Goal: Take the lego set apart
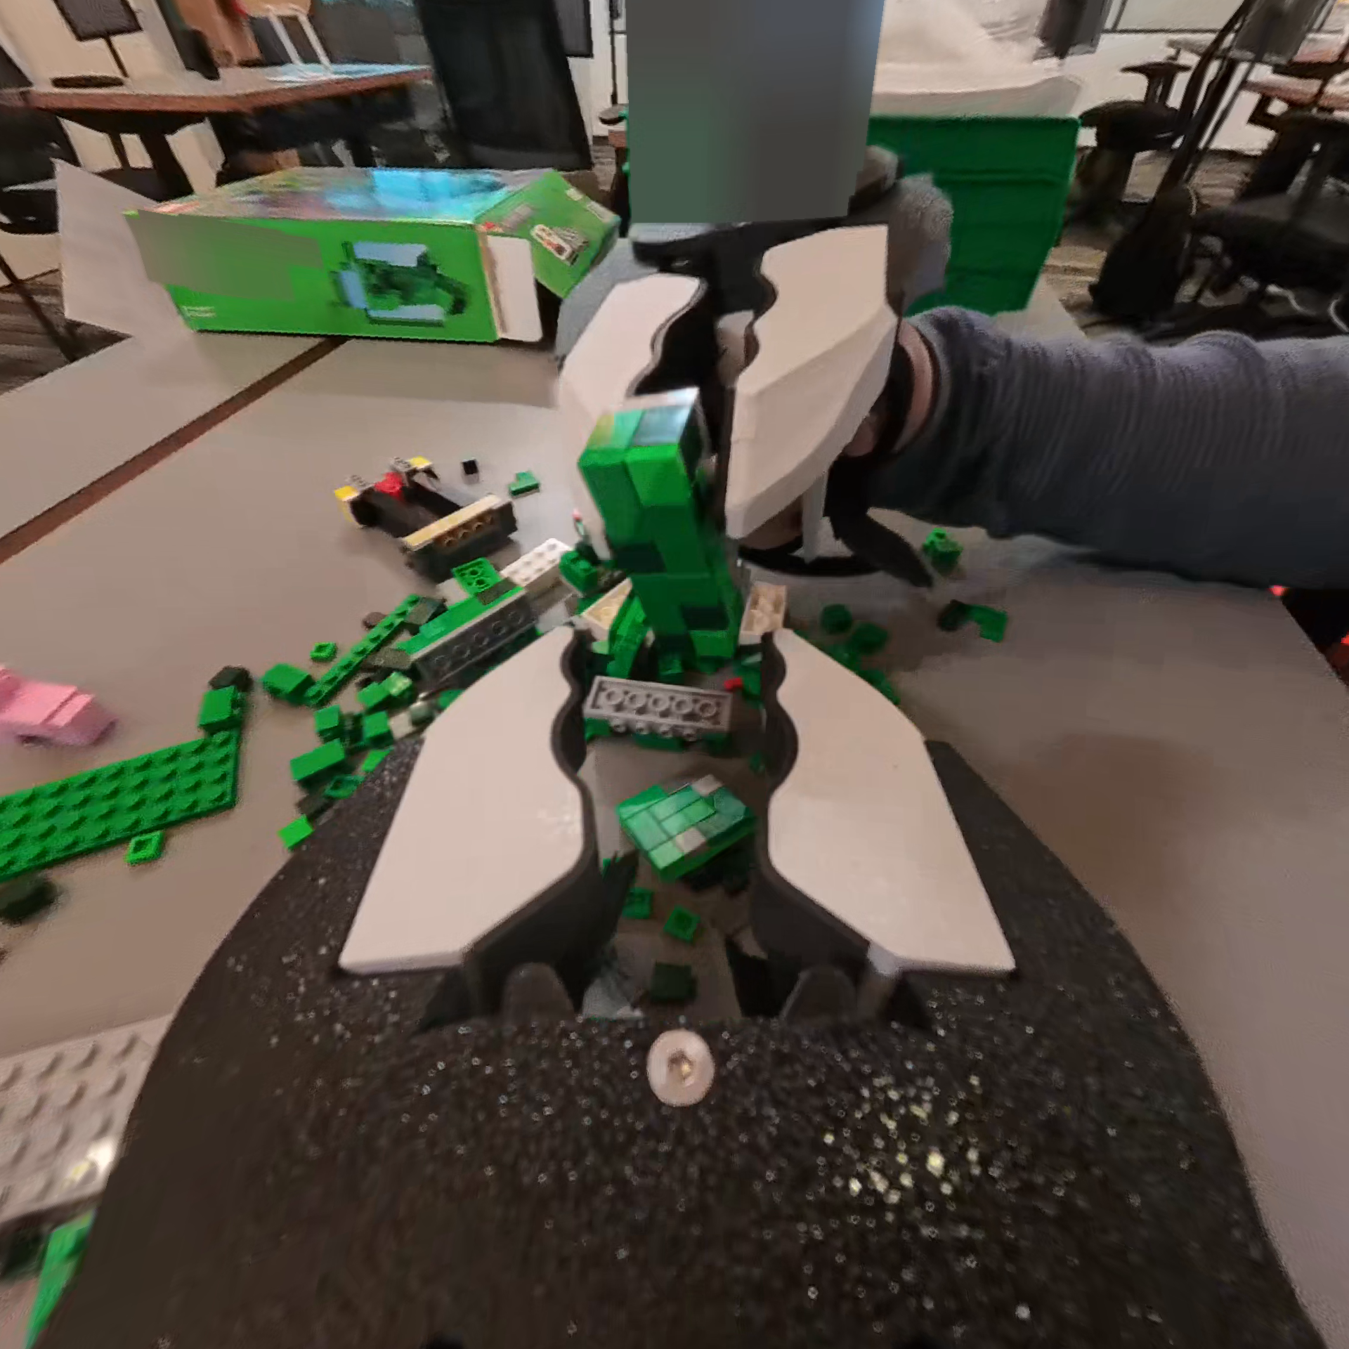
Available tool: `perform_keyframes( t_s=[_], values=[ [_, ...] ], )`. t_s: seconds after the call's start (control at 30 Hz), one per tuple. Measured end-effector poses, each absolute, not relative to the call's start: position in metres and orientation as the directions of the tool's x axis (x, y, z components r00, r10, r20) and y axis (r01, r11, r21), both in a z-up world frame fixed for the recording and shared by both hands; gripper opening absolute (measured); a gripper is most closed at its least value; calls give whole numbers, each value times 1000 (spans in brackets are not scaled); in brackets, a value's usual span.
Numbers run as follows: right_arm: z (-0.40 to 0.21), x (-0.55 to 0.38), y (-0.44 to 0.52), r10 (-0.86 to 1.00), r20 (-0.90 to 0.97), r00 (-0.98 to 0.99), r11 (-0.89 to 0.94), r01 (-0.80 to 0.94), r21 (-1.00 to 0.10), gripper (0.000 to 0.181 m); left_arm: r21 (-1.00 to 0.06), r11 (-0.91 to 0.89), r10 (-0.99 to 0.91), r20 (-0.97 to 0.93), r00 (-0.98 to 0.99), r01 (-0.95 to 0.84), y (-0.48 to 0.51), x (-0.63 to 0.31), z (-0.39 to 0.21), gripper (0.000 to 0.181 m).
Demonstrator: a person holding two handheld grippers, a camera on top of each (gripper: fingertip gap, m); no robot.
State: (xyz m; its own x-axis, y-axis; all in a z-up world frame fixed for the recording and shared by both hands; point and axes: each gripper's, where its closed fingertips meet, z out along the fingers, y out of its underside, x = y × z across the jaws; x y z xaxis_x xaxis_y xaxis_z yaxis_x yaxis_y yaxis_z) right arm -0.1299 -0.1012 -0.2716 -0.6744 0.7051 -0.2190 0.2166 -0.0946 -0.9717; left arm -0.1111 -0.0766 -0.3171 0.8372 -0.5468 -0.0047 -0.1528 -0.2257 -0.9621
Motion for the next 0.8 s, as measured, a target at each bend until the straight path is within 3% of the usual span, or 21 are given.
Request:
perform_keyframes(
  t_s=[0.1,0.2,0.33,0.53,0.7,0.8],
  values=[
    [-272,-128,-110,683,-224,-696,-109,206,-973,18,-976,-179,-586,2,811,-127,-79,-98,-308,22],
    [-263,-122,-115,652,-216,-727,-121,182,-976,17,-986,-153,-640,45,767,-70,-85,-89,-298,19],
    [-267,-110,-121,564,-253,-786,-144,208,-967,18,-975,-171,-715,23,699,-142,-95,-78,-305,19],
    [-272,-103,-122,479,-298,-826,-180,240,-954,18,-971,-231,-780,146,608,-63,-104,-71,-309,20],
    [-273,-108,-116,517,-300,-802,-182,240,-954,18,-962,-272,-750,204,629,-13,-99,-75,-309,19],
    [-278,-110,-110,582,-271,-766,-131,241,-962,18,-969,-241,-712,143,687,-48,-94,-83,-310,27]
  ],
)
